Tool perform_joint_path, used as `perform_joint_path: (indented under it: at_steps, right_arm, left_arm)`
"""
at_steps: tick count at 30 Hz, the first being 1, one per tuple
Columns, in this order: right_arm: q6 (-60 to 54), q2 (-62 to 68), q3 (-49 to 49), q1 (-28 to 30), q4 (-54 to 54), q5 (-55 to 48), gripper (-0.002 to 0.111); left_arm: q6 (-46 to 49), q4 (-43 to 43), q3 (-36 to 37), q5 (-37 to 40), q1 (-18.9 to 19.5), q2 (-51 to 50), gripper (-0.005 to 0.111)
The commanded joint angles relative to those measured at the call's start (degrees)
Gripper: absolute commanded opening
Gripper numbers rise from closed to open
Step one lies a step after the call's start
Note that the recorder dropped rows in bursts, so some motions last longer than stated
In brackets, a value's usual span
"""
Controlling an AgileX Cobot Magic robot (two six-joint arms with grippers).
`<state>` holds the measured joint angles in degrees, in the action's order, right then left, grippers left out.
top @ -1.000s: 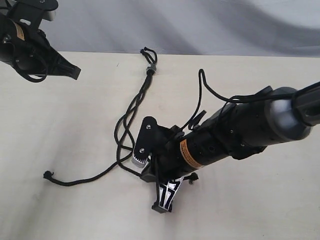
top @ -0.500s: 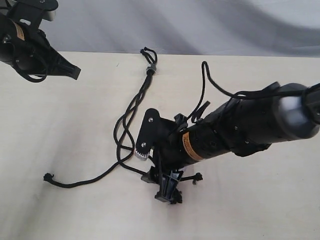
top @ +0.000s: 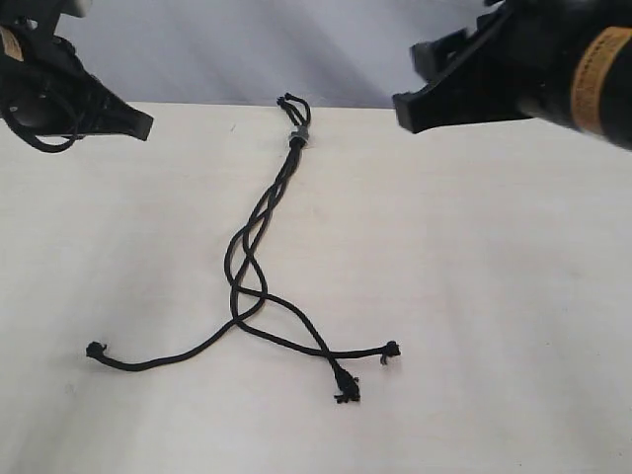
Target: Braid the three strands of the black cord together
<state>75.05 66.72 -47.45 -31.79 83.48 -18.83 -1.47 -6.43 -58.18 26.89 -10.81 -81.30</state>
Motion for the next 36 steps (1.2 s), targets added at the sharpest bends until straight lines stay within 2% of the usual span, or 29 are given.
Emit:
perform_joint_path:
  at_steps: [1, 2, 6, 10, 16, 28, 31, 36]
  right_arm:
    - [0.16, -6.93, 3.0, 0.33, -1.09, -1.63, 0.011]
    - [0.16, -8.33, 3.89, 0.33, -1.09, -1.63, 0.0]
    - [0.4, -12.41, 6.92, 0.33, -1.12, -1.07, 0.0]
    - [0.4, -14.71, 7.72, 0.33, -1.22, -1.07, 0.0]
    - [0.4, -15.79, 7.72, 0.33, -1.22, -1.07, 0.0]
    - [0.4, -15.79, 7.72, 0.33, -1.22, -1.07, 0.0]
    - [0.4, -15.78, 7.72, 0.33, -1.22, -0.67, 0.0]
    - [0.4, -15.78, 7.72, 0.33, -1.22, -0.67, 0.0]
  left_arm:
    - [0.38, 2.07, 7.2, -9.11, -1.98, 8.87, 0.0]
    - [0.38, 3.04, 8.95, -11.66, -2.6, 10.87, 0.0]
    - [0.38, 5.2, 17.11, -21.43, -4.45, 20.78, 0.0]
    - [0.12, 5.2, 24.98, -26.89, -4.68, 30.61, 0.0]
    - [0.12, 5.2, 30.66, -26.45, -4.68, 41.35, 0.0]
    - [0.3, 5.01, 31.62, -25.18, -4.89, 53.12, 0.0]
    - [1.14, 3.72, 36.77, -24.65, -2.2, 60.21, 0.0]
    - [-0.32, 3.86, 47.23, -24.65, 8.23, 74.32, 0.0]
